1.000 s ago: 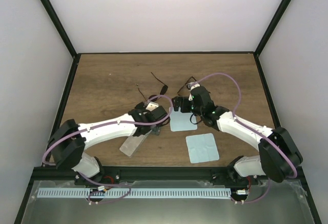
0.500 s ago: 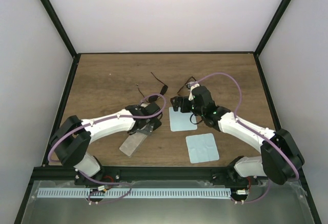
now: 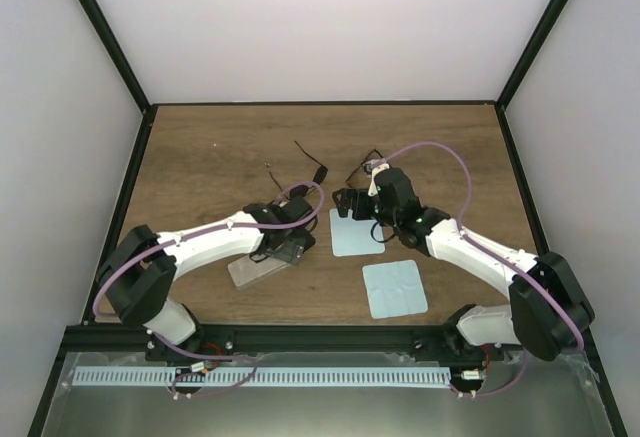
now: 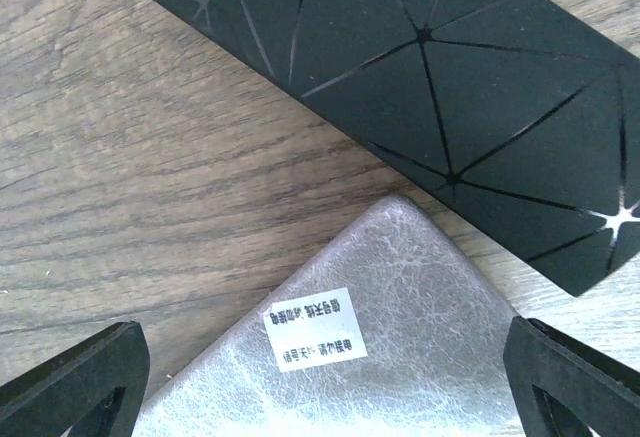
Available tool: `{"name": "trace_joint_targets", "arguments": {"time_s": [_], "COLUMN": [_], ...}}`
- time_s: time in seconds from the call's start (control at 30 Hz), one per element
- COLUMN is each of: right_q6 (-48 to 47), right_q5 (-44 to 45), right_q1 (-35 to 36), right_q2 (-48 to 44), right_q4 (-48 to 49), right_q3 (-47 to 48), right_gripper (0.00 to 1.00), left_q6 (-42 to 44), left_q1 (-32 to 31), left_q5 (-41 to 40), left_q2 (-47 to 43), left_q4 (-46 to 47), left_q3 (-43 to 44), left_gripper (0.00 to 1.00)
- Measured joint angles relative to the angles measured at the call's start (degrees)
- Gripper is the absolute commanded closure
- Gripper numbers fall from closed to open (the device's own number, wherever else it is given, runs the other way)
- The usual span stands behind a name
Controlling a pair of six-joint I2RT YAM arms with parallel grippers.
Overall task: Organize the sunglasses
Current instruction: Pick up the sunglasses case from the center of the board.
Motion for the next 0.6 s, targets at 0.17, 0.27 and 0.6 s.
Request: {"name": "trace_joint_targets", "arguments": {"time_s": [0.17,0.27,0.6], "right_q6": [0.0,0.0,0.0], "right_q5": [0.02,0.04,0.02], "right_q1": [0.0,0.0,0.0], "right_q2": [0.0,0.0,0.07], "right_q4": [0.0,0.02,-0.02], "right_q3": [0.0,0.0,0.0], "right_gripper": [0.0,0.0,0.0], "left_q6": [0.59,1.7,9.44], "left_q1": [0.02,0.0,0.07], "left_q5": [1.57,1.84,4.39], "left_q2": [-1.77,-4.22,-1.51], "left_q4": [-0.02,-0.11,-0.31], "left_q3": [0.0,0.0,2.86], "left_gripper": [0.0,0.0,0.0]}}
